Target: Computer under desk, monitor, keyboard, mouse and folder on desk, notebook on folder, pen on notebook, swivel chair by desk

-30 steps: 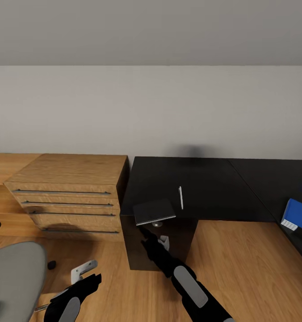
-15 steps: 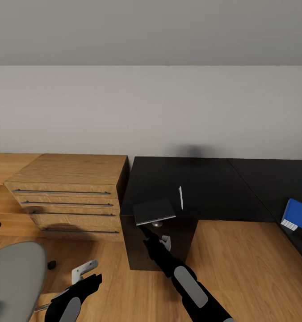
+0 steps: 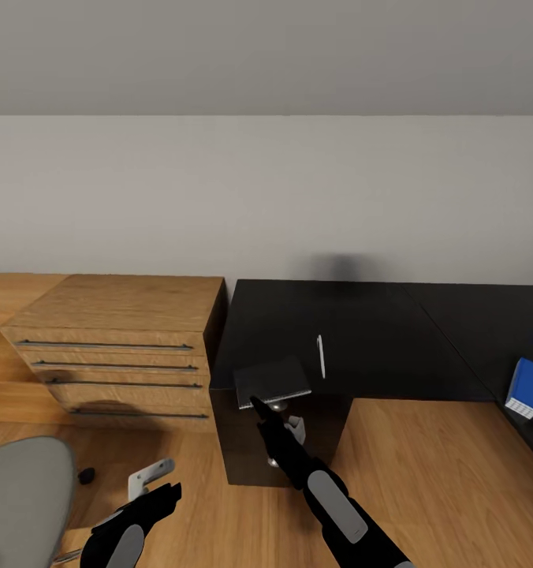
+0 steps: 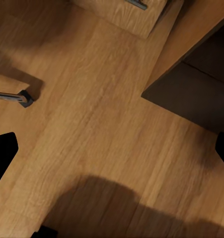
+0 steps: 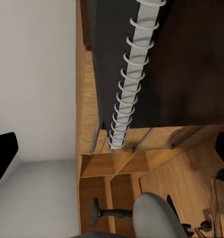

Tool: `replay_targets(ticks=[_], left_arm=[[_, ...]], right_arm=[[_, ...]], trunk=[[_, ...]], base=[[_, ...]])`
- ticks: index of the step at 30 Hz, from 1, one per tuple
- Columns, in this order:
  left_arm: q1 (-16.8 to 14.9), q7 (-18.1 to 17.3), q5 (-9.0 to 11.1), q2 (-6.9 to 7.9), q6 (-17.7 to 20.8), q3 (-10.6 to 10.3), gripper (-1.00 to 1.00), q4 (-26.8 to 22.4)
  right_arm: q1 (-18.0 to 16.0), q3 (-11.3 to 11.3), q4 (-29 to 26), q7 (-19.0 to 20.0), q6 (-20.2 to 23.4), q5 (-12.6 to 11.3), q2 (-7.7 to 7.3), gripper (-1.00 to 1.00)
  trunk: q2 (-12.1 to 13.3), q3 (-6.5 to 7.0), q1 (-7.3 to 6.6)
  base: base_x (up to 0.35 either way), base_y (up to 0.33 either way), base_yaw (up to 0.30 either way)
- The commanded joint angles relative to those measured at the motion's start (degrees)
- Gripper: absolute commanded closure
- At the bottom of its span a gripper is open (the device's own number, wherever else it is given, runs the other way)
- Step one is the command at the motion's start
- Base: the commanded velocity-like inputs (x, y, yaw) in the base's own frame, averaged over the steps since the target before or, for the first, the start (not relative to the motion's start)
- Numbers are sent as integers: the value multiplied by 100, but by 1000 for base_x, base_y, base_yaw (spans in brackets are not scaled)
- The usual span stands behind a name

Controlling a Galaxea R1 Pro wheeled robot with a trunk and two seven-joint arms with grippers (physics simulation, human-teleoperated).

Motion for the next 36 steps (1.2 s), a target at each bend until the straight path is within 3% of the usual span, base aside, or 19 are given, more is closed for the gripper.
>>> replay_targets(ticks=[1, 36], left_arm=[[-4, 59, 56, 6, 4, -14, -100, -7], [-4, 51, 72, 24, 14, -15, -100, -9]], right_arm=[[-4, 6, 31, 17, 20, -60, 3, -100], [-4, -9, 175, 13, 18, -53, 5, -100]], trunk=[[-2, -5, 0], [-2, -5, 0]], base=[[21, 0, 0], [72, 3, 0]])
